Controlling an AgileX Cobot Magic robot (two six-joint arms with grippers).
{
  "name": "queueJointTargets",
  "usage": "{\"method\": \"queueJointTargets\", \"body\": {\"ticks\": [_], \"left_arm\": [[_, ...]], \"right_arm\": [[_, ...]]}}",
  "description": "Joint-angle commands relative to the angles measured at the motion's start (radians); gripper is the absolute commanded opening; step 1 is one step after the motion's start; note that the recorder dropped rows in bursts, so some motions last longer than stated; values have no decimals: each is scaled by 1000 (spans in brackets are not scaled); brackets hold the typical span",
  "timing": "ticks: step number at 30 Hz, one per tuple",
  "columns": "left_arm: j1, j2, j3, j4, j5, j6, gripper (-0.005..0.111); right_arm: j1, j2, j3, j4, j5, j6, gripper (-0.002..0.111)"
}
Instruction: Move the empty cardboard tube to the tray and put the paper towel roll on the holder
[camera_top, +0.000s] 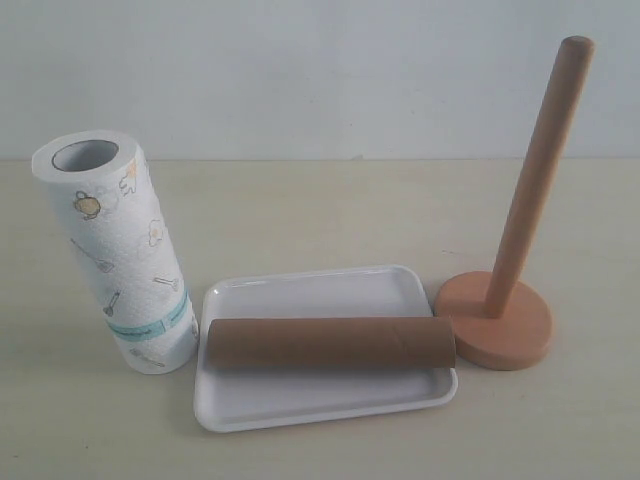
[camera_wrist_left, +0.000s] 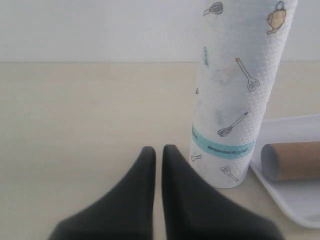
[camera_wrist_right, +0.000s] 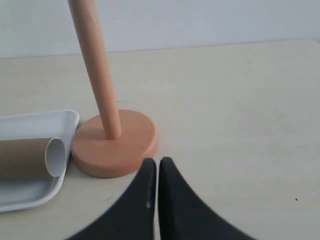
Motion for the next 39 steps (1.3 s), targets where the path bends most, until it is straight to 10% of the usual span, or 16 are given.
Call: {"method": "queueJointTargets", "body": {"ticks": [1, 39], "left_arm": [[5, -3, 3, -5, -3, 3, 4], [5, -3, -268, -86, -168, 3, 4]], "right_arm": [[-4, -5, -1, -5, -5, 2, 1], [-4, -5, -1, -5, -5, 6, 1]]}}
